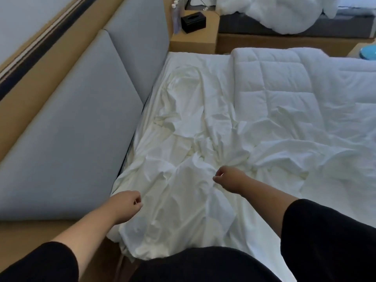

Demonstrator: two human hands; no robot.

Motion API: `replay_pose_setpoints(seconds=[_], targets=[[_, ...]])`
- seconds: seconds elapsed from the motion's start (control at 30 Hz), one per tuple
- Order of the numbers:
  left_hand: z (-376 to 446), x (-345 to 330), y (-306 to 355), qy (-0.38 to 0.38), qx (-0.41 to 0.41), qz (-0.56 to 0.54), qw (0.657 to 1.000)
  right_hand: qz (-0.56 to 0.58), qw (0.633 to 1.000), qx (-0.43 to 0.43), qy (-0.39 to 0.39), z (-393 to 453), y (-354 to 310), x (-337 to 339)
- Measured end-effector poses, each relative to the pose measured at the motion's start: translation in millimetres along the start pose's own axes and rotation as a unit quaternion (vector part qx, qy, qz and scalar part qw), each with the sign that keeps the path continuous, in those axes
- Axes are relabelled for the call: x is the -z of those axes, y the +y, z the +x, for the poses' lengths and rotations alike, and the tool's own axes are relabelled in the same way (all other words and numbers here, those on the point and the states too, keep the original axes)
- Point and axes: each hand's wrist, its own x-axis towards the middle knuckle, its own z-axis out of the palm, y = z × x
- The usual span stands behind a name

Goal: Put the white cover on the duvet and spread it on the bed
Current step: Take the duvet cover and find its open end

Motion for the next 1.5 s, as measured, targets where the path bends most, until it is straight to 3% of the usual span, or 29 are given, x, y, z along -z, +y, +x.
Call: replay_pose_setpoints(seconds=[0.27,0.43,0.6,0.73,0.8,0.9,1.0,1.1,1.27,1.4,1.5], targets=[[106.6,27.4,72.6,-0.028,0.016,-0.133,0.991,0.047,0.995,-0.063,0.061,110.0,41.0,49.5],[211.7,38.5,119.4,0.005,0.019,-0.22,0.975,0.063,0.993,-0.057,0.08,194.0,47.5,39.2],[319.3,41.2,154.8,0.048,-0.125,-0.098,0.986,-0.098,0.994,-0.023,0.047,263.0,71.5,11.7],[381.2,30.1,177.0,-0.011,-0.164,0.031,0.986,-0.211,0.975,-0.007,0.064,293.7,97.4,11.9],[402.0,28.7,185.7,-0.004,-0.176,0.169,0.97,-0.206,0.974,-0.005,0.092,300.0,104.5,19.8],[417.4,50.9,184.8,0.037,-0.175,0.207,0.962,-0.162,0.977,-0.034,0.132,303.9,105.2,63.8],[418.0,109.3,184.7,0.11,-0.153,0.124,0.974,-0.068,0.966,-0.057,0.244,307.9,89.7,144.5],[410.3,191.8,212.3,0.186,-0.102,-0.026,0.977,0.1,0.942,-0.053,0.315,311.8,46.9,232.3],[408.1,343.0,263.4,0.351,-0.094,-0.111,0.925,0.162,0.875,0.018,0.456,315.9,-18.9,350.6],[423.1,410.7,278.9,0.361,-0.021,-0.229,0.904,0.241,0.838,0.045,0.488,331.9,-14.6,379.4],[448.7,386.4,266.3,0.333,-0.043,-0.252,0.908,0.181,0.891,0.038,0.414,350.3,10.3,363.1]])
